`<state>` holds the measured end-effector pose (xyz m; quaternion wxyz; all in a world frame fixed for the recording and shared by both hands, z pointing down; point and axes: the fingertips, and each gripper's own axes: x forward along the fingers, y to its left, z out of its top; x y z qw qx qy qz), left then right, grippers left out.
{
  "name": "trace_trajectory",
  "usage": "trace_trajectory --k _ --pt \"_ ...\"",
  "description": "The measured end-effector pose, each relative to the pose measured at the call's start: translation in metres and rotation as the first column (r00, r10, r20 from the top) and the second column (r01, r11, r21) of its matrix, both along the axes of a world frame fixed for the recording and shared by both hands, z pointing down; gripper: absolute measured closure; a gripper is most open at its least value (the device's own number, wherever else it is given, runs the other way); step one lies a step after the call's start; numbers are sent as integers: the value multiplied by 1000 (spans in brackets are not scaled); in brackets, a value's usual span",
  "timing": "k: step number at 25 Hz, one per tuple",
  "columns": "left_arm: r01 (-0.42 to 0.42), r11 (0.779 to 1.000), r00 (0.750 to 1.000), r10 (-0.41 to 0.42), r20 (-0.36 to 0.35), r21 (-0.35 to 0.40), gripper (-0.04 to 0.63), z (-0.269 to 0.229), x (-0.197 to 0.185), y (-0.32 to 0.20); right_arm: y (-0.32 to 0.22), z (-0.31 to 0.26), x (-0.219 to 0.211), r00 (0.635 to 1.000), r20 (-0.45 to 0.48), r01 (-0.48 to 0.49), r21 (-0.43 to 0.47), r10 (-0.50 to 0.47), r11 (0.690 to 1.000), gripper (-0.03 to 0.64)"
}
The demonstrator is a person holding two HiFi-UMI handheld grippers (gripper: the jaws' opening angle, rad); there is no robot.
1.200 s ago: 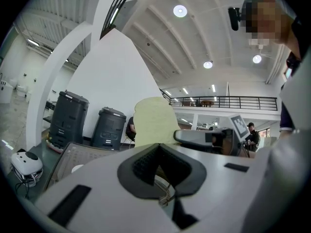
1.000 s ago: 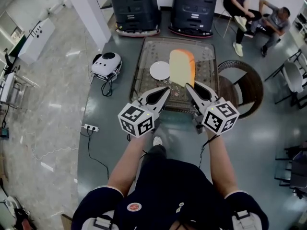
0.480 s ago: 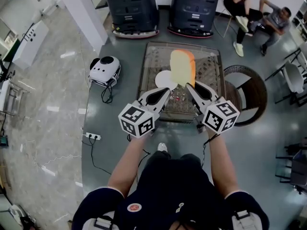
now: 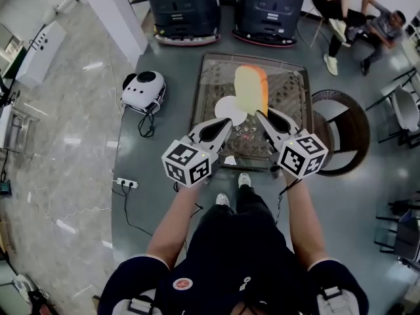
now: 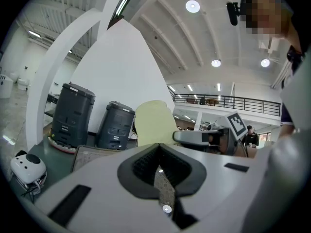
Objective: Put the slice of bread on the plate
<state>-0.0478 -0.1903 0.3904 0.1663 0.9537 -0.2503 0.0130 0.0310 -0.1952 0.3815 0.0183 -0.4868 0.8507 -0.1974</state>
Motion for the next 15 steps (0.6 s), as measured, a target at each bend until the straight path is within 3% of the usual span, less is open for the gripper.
trace_trajectory --k 15 --pt "130 991 989 -129 67 -14 589 22 12 -37 -48 46 16 993 16 117 -84 -116 990 531"
